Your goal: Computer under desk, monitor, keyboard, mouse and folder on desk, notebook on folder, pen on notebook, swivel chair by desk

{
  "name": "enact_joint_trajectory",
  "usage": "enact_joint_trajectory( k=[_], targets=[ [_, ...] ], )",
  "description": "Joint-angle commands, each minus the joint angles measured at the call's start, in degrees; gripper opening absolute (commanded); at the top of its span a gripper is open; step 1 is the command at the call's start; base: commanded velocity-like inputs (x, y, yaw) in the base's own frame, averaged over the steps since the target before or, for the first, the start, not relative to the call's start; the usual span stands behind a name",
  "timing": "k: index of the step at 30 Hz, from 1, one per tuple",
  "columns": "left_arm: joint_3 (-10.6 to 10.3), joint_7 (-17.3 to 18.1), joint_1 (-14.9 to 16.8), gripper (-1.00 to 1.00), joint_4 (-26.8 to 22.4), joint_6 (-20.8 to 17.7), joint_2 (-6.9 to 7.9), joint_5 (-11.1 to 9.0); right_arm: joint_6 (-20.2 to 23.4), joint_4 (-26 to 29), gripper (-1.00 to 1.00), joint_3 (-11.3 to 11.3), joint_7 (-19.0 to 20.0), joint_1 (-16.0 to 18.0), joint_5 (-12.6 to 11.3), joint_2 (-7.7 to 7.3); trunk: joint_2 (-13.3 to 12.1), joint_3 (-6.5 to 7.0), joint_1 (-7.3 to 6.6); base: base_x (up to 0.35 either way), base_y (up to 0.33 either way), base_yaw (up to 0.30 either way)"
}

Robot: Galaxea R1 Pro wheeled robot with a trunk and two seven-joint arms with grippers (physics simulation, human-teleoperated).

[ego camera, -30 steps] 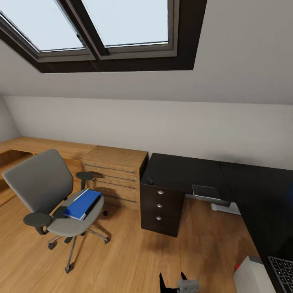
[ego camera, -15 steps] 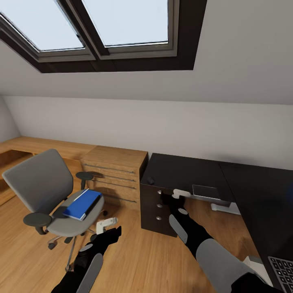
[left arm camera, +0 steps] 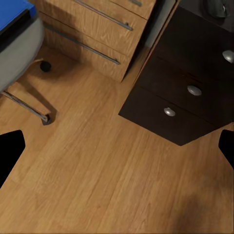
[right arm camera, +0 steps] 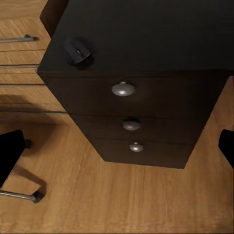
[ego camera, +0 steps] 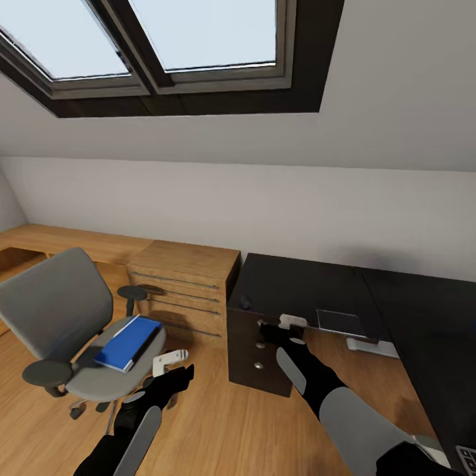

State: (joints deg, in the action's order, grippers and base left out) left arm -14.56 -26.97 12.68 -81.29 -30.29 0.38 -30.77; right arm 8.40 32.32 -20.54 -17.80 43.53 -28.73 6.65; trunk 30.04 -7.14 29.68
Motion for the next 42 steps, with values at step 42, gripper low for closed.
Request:
enact_joint_trajectory(
  k=[42],
  targets=[
    [0.06, -0.54, 0.05, 1.0, -4.09, -0.03, 1.64, -1.31, 8.7, -2.87, 1.0, -1.11, 3.42, 0.06, 9.15, -0.6, 0.1, -0.34, 0.06, 0.27, 0.0, 0.089]
  ],
)
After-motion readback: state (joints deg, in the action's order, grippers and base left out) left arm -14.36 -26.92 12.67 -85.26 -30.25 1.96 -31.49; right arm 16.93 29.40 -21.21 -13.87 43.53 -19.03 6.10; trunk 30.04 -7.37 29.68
